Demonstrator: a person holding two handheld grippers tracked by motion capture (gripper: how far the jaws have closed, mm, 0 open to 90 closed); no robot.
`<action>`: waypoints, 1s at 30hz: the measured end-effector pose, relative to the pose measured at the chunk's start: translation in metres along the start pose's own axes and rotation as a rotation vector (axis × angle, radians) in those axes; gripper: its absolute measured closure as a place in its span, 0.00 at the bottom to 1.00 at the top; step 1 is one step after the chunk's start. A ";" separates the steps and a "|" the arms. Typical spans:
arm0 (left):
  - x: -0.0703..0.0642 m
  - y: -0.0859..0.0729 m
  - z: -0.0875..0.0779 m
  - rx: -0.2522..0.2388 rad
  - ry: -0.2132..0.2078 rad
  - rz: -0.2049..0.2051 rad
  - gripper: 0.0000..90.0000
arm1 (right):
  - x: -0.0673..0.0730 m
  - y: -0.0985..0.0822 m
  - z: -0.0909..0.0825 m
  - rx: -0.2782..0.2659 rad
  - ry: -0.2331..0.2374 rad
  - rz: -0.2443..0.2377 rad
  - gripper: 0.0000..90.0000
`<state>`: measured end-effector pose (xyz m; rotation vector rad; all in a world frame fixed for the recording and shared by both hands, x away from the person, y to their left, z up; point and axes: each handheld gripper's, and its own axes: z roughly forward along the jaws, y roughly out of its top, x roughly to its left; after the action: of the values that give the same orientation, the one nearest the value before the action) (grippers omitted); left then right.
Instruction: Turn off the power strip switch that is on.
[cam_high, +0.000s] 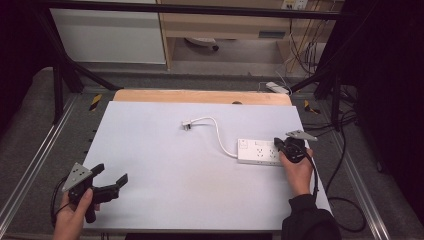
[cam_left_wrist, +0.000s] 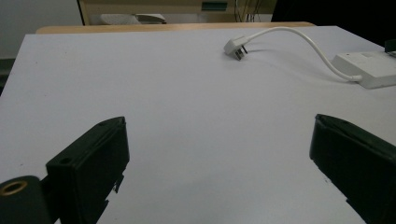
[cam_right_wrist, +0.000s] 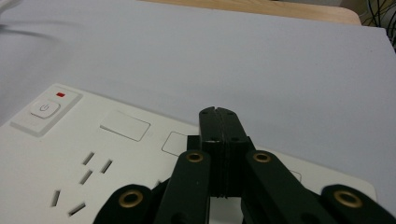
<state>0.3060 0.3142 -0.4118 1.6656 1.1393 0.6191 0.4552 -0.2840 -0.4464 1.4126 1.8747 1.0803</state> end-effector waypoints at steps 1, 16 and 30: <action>0.000 0.000 0.000 0.000 0.000 0.000 0.05 | 0.000 0.000 0.000 -0.001 -0.001 0.001 1.00; 0.000 0.000 0.000 -0.002 -0.001 0.001 0.05 | -0.001 -0.001 0.001 -0.008 0.000 0.010 1.00; -0.001 0.000 0.000 -0.001 -0.001 0.001 0.05 | 0.001 -0.002 0.002 0.001 -0.018 0.002 1.00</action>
<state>0.3057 0.3138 -0.4117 1.6652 1.1378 0.6195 0.4553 -0.2832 -0.4493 1.4206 1.8618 1.0646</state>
